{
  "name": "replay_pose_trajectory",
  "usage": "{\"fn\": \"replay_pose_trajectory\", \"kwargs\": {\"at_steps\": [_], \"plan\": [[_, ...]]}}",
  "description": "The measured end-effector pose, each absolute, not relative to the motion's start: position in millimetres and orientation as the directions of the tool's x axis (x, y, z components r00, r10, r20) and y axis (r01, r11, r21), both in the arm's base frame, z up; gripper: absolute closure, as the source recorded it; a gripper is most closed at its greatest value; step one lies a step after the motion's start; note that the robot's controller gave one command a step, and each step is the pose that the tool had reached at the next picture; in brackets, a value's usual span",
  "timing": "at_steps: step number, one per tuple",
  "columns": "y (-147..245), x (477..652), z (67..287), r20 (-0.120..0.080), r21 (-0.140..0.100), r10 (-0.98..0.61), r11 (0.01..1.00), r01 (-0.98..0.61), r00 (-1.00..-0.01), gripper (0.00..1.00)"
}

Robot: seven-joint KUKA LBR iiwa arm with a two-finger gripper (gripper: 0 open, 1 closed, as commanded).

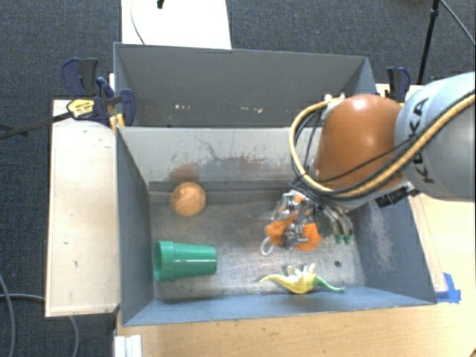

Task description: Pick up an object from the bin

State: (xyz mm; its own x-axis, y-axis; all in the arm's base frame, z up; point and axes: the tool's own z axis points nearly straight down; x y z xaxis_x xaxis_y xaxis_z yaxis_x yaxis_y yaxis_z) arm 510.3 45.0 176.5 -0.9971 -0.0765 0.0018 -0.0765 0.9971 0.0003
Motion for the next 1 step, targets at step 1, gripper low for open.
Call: {"fn": "replay_pose_trajectory", "kwargs": {"at_steps": [1], "plan": [[5.4, 480.8, 241.7, 0.003, 0.000, -0.056, 0.998, -0.056, -0.998, 1.00]]}}
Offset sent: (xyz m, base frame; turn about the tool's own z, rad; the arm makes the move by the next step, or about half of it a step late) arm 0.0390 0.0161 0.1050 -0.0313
